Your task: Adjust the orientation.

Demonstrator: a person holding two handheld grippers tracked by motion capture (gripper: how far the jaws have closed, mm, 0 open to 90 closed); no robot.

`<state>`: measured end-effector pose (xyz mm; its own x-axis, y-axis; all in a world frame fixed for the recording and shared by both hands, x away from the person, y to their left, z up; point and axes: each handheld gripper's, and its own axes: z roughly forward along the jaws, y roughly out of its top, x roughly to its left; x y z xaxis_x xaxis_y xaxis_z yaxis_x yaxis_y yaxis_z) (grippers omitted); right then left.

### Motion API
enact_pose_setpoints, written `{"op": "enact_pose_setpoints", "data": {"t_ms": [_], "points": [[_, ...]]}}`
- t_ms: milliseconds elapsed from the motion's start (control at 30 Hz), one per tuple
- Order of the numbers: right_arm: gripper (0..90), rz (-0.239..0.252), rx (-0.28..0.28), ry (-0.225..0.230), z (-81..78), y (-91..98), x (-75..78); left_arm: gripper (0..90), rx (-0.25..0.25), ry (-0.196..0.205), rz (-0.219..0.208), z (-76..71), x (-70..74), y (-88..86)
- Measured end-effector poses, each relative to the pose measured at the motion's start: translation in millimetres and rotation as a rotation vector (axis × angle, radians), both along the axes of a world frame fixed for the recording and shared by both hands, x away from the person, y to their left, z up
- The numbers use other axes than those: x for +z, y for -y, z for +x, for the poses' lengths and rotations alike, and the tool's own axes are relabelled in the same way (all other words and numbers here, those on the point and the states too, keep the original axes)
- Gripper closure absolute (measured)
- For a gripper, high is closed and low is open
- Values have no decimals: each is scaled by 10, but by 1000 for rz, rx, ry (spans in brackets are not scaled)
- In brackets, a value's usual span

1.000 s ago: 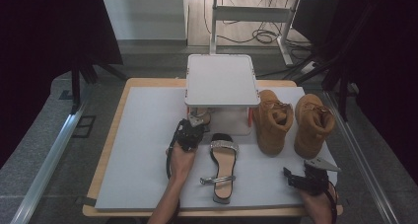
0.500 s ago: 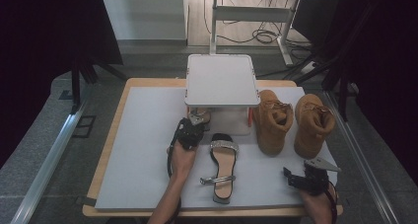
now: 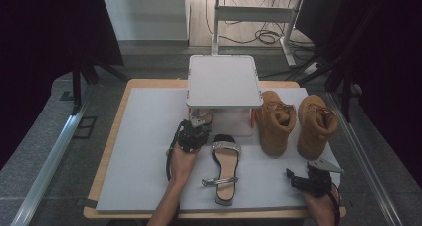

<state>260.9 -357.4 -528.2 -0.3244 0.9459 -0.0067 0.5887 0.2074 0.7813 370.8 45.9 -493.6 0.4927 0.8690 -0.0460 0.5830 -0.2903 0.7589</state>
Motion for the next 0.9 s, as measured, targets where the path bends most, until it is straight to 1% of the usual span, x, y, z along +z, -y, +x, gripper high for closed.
{"op": "enact_pose_setpoints", "data": {"t_ms": [67, 100, 200, 300, 367, 500, 567, 700, 900], "points": [[128, 0, 0, 0, 0, 0, 0, 593, -3, -2, 4, -14, 15, -5], [128, 0, 0, 0, 0, 0, 0, 593, -4, -1, 7, -20, 20, -7], [128, 0, 0, 0, 0, 0, 0, 538, -7, 1, 22, -43, 40, -14], [128, 0, 0, 0, 0, 0, 0, 488, -15, 1, 24, -64, 50, -24], [128, 0, 0, 0, 0, 0, 0, 449, -21, -2, 34, -78, 52, -38], [128, 0, 0, 0, 0, 0, 0, 381, -29, -10, 23, -100, 43, -90], [128, 0, 0, 0, 0, 0, 0, 343, -37, -23, 12, -105, 37, -126], [128, 0, 0, 0, 0, 0, 0, 298, -46, -36, 1, -132, 26, -171], [128, 0, 0, 0, 0, 0, 0, 291, -59, -56, 20, -190, 10, -222]]}}
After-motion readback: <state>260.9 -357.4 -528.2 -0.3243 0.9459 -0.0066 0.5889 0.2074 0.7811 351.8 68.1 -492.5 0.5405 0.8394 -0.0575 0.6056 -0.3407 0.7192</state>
